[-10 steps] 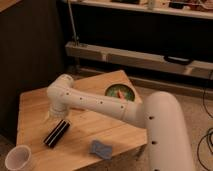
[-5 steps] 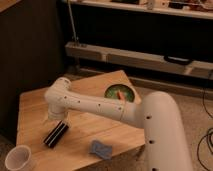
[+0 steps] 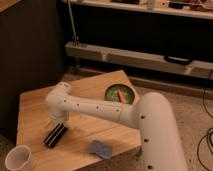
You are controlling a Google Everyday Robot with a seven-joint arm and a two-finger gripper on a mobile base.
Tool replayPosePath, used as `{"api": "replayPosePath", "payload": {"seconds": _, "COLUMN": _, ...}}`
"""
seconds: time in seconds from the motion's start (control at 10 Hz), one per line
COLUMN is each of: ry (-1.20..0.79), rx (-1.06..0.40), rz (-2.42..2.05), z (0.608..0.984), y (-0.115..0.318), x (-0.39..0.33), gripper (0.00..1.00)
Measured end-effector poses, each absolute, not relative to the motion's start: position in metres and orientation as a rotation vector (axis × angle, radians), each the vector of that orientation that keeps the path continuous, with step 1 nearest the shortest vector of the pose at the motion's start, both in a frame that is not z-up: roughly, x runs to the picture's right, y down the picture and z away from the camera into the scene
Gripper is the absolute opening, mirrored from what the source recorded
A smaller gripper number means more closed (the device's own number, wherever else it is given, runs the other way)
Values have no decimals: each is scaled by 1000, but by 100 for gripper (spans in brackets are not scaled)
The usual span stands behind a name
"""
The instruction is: Place the eraser on the white sponge
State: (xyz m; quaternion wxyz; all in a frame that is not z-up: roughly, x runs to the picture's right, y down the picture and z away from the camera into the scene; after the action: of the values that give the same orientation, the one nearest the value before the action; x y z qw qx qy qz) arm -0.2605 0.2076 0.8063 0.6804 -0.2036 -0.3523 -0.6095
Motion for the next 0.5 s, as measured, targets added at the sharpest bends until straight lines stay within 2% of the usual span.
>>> {"api": "replayPosePath", "payload": {"seconds": 0.1, "ry": -787, "rx": -461, "rz": -1372, "z": 808, "y": 208, "x": -261, "gripper": 66}}
{"api": "replayPosePath", "payload": {"seconds": 0.2, "ry": -785, "rx": -472, "rz": -1386, "z": 811, "y": 212, "x": -265, "gripper": 52}}
{"api": "replayPosePath", "payload": {"seconds": 0.3, "ry": -785, "rx": -477, "rz": -1392, "z": 813, "y": 213, "x": -267, "gripper": 43}}
{"api": "replayPosePath", "payload": {"seconds": 0.5, "ry": -782, "rx": -474, "rz": -1394, "z": 814, "y": 209, "x": -264, "gripper": 19}}
